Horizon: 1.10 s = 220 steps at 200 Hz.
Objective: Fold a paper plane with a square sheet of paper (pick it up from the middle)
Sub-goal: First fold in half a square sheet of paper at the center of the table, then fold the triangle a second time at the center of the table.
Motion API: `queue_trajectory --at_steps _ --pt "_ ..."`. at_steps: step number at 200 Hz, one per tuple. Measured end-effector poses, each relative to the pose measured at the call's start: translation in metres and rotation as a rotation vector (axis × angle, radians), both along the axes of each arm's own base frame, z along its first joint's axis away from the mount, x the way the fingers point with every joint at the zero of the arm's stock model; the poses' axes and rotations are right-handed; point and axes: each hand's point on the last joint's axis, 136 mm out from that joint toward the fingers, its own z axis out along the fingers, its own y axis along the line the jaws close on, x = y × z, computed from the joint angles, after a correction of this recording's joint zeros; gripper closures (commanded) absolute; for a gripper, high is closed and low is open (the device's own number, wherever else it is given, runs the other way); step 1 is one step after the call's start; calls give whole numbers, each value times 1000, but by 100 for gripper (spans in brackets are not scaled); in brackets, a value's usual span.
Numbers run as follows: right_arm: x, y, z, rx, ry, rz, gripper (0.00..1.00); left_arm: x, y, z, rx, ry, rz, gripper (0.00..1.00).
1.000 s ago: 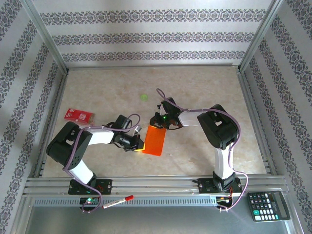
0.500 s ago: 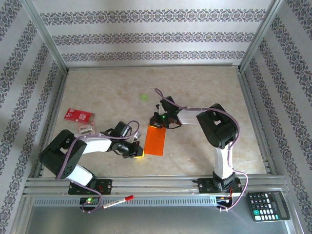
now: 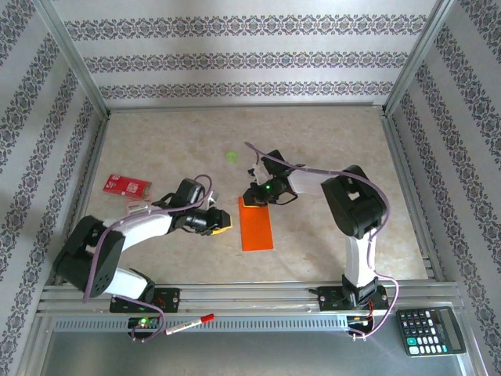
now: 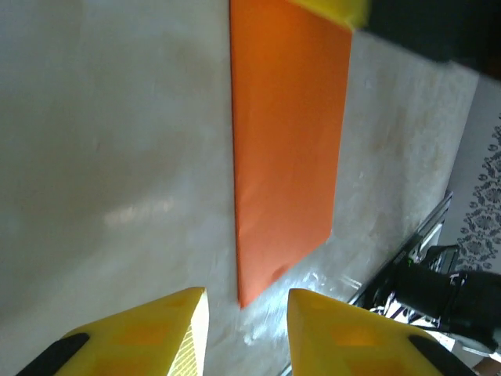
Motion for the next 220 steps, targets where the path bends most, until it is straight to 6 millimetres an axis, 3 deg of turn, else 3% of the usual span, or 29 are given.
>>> queue_trajectory --at_steps 38,68,119,187,220 --pt "-21 -56 29 -132 -84 -150 81 18 -17 -1 11 -6 -19 87" --pt "-53 -79 20 -208 -70 -200 78 38 -33 -3 0 -9 -37 96" --pt "-85 -76 5 -252 -25 -197 74 51 -44 -39 24 58 -70 100" --pt "-125 -74 -14 -265 87 -241 72 52 -48 -40 23 27 -133 100" --pt "-135 -70 -19 -273 113 -257 72 52 -48 -40 24 12 -154 100"
